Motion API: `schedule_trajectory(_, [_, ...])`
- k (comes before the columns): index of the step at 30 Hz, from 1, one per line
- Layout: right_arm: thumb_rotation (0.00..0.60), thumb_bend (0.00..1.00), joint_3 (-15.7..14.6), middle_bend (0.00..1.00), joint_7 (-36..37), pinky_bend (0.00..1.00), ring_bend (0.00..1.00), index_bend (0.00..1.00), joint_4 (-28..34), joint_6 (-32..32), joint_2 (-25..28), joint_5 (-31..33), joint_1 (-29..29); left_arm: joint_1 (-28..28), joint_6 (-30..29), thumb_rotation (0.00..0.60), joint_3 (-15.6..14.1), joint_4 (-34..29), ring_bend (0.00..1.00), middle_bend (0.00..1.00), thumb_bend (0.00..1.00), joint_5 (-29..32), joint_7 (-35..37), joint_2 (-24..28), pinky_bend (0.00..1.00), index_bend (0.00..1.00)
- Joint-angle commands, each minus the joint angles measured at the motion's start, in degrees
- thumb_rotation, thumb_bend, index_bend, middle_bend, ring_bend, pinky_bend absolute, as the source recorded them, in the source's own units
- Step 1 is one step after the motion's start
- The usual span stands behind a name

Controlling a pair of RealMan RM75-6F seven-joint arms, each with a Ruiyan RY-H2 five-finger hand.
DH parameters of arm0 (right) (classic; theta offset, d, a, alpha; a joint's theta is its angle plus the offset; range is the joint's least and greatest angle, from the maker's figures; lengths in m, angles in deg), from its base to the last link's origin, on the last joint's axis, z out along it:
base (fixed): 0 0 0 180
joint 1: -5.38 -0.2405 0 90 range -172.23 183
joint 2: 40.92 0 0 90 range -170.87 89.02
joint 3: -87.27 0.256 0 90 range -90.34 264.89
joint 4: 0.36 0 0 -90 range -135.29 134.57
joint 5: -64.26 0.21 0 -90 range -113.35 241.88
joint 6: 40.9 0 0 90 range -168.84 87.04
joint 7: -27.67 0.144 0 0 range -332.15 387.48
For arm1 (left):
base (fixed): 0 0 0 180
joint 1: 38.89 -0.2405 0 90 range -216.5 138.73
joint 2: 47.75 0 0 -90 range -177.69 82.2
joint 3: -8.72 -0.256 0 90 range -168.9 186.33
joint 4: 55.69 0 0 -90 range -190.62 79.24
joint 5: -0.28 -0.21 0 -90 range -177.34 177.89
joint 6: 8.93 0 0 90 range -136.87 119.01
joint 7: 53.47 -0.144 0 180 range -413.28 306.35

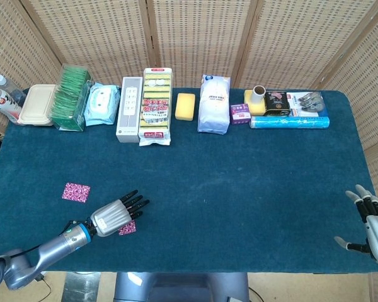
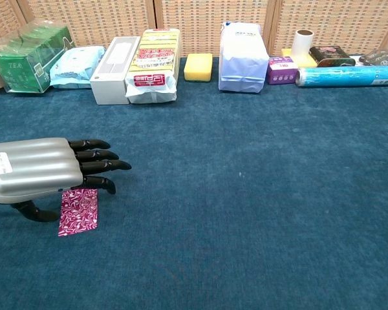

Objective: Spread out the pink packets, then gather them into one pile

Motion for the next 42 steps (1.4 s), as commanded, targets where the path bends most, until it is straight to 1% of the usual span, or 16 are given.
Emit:
schedule_trajectory(1, [0.6, 0.0, 0.1, 0.0, 0.1, 0.0, 0.0, 0.09, 0.0, 0.0, 0.0, 0.1, 0.0, 0.2, 0.5, 0.6, 0.0, -0.2, 0.0, 0.0, 0.2, 0.3, -0.5, -0.1, 0.0, 0.19])
schedule_trajectory(9, [0.6, 0.0, 0.1, 0.0, 0.3, 0.0, 0.0, 0.1, -0.1, 0.0, 0.0, 0.2, 0.0, 0.8, 2.4, 0.6, 0.5, -1.2, 0.0, 0.0, 0.2, 2.2, -2.3, -0.2, 0.0, 0.2])
schedule_trajectory(14, [0.6, 0.0, 0.2, 0.0, 0.3, 0.0, 0.0, 0.1, -0.2, 0.0, 0.0, 0.3, 0.1, 0.9, 3.7, 0.6, 0.8, -1.8, 0.0, 0.0, 0.21, 3.6, -4.2, -0.4, 0.0, 0.26])
schedule_trajectory(17, [0.6, 0.0, 0.2, 0.0, 0.4, 0.0, 0.0, 0.09, -0.1, 0.0, 0.0, 0.3, 0.1, 0.9, 4.0, 0.6, 1.0, -2.3, 0.0, 0.0, 0.21, 4.3, -4.8, -0.2, 0.0, 0.28])
schedule_trajectory(22, [0.6, 0.0, 0.3, 0.0, 0.4, 0.0, 0.0, 0.1, -0.1, 0.1, 0.1, 0.3, 0.1, 1.0, 3.8, 0.6, 1.0, -3.0, 0.0, 0.0, 0.21, 4.5, -4.8, 0.1, 0.0, 0.35])
schedule_trajectory(28, [0.6, 0.0, 0.3, 0.0, 0.5, 0.0, 0.0, 0.1, -0.2, 0.0, 0.0, 0.4, 0.1, 1.0, 3.2, 0.6, 0.8, -3.0, 0.0, 0.0, 0.22, 4.4, -4.5, 0.2, 0.0, 0.39])
schedule_trajectory(38, [0.6, 0.0, 0.3, 0.0, 0.3, 0.0, 0.0, 0.09, -0.2, 0.0, 0.0, 0.4, 0.1, 0.5, 2.3, 0.6, 0.4, -1.9, 0.0, 0.0, 0.22, 4.5, -3.7, -0.1, 0.0, 0.41])
schedule_trajectory(42, [0.6, 0.0, 0.3, 0.0, 0.3, 0.0, 0.0, 0.1, -0.2, 0.0, 0.0, 0.3, 0.1, 0.2, 1.0, 0.6, 0.6, -2.0, 0.0, 0.0, 0.22, 4.5, -2.8, 0.1, 0.0, 0.41])
